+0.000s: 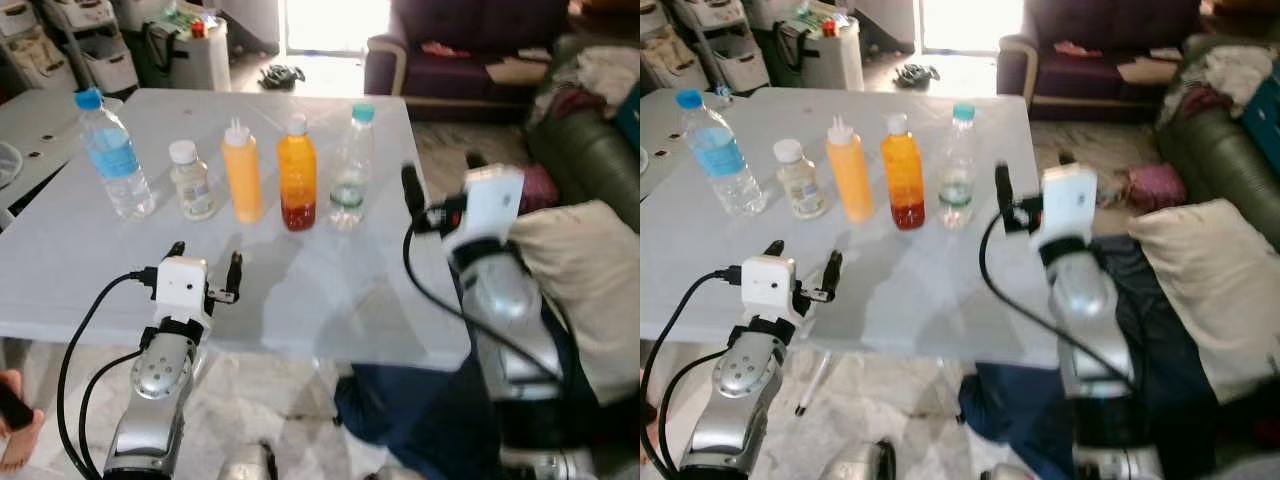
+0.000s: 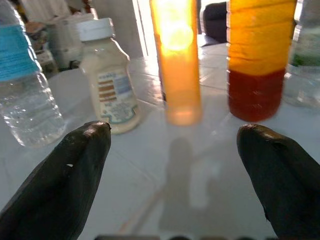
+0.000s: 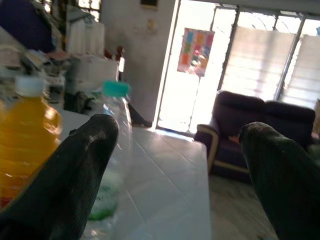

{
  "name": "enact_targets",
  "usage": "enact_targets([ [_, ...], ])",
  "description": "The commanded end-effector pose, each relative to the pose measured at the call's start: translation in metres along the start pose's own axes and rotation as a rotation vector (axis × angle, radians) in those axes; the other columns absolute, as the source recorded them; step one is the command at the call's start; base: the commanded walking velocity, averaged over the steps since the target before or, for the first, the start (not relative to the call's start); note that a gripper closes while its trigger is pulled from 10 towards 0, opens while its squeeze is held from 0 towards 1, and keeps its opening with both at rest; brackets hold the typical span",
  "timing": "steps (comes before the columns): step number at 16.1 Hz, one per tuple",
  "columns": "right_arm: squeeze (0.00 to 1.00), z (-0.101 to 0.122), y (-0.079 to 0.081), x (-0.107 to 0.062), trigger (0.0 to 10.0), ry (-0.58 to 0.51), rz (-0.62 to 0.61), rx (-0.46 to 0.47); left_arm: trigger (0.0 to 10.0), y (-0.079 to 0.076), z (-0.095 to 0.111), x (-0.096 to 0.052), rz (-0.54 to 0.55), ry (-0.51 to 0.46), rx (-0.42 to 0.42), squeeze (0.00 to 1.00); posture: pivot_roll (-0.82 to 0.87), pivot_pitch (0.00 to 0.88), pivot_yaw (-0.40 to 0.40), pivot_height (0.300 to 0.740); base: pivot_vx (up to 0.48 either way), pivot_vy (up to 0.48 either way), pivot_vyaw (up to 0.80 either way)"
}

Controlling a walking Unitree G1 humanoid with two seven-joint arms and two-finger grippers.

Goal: Restocking fridge

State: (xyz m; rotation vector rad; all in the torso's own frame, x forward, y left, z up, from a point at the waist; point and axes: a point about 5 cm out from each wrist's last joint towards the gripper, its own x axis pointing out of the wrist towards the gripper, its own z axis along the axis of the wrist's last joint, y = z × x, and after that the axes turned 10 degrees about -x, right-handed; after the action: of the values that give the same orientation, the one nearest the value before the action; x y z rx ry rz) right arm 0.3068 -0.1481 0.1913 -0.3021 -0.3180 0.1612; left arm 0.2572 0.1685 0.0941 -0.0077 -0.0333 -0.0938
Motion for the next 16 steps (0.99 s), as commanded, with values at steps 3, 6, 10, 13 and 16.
enact_targets([
  [3, 0.0, 0.008, -0.003, 0.02, 10.0, -0.048, 0.075, 0.0, 10.0, 0.006, 0.006, -0.004, 0.035, 0.0, 0.048, 0.0, 0.12, 0.089, 0.017, 0.74, 0.0, 0.0, 0.0],
  [6, 0.0, 0.015, -0.01, 0.038, 10.0, -0.057, 0.077, 0.024, 10.0, 0.011, 0.008, -0.011, 0.039, 0.012, 0.073, 0.0, 0.15, 0.105, 0.034, 0.74, 0.0, 0.0, 0.0],
  [10, 0.0, 0.019, -0.01, 0.042, 10.0, -0.088, 0.029, 0.014, 10.0, 0.015, 0.013, -0.014, 0.018, 0.027, 0.092, 0.0, 0.17, 0.106, 0.053, 0.74, 0.0, 0.0, 0.6],
  [13, 0.0, 0.013, -0.011, 0.028, 10.0, -0.075, -0.061, -0.018, 10.0, 0.011, 0.017, -0.016, -0.01, 0.014, 0.066, 0.0, 0.15, 0.089, 0.05, 0.74, 0.0, 0.0, 0.0],
  [16, 0.0, -0.01, -0.01, -0.026, 10.0, 0.056, -0.182, -0.026, 10.0, 0.016, 0.023, -0.021, 0.027, -0.01, 0.033, 0.0, 0.11, 0.042, 0.041, 0.74, 0.0, 0.0, 0.0],
])
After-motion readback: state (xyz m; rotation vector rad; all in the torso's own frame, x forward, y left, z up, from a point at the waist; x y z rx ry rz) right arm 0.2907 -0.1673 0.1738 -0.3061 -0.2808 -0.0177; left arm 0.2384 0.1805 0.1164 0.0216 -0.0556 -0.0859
